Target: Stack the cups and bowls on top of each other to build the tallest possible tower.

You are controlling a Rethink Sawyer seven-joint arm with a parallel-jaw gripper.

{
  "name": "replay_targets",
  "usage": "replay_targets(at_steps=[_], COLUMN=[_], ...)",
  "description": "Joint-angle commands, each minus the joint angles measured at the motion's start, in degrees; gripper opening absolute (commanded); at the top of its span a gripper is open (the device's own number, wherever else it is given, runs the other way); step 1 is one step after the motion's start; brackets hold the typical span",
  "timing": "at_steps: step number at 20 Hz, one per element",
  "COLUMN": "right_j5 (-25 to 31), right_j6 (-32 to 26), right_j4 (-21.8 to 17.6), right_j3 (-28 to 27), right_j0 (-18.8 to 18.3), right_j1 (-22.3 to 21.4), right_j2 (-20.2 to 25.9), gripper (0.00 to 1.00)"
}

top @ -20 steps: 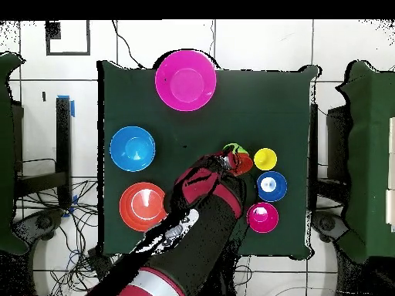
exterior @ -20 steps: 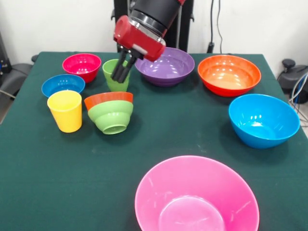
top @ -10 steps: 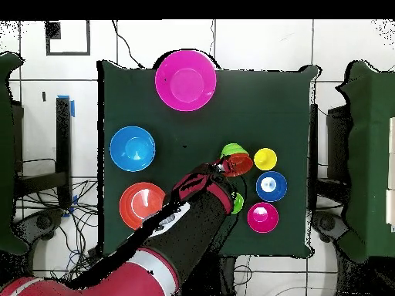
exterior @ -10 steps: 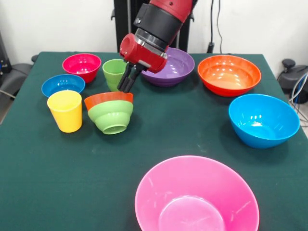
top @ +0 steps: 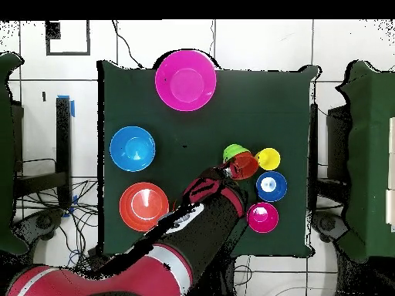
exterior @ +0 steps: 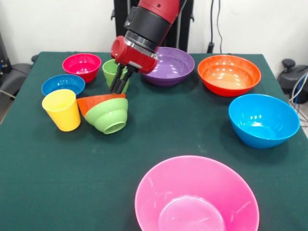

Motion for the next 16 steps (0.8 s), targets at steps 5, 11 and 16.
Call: replay_targets(at_steps=[5,11,16], right_j5=[-1.39,2.02,5.11], right_j6=[4.74,3.85,3.48], right_j4=[-3.56,-5.20,-5.75], right_j3=[3.02,5.11,6.78], right_j0=[-1.96,-1.97,-2.58], right_j1=[0.99,-2.90,-6.53], right_j2=[7.19,7.98,9.25], gripper=[0.00,0.00,0.00])
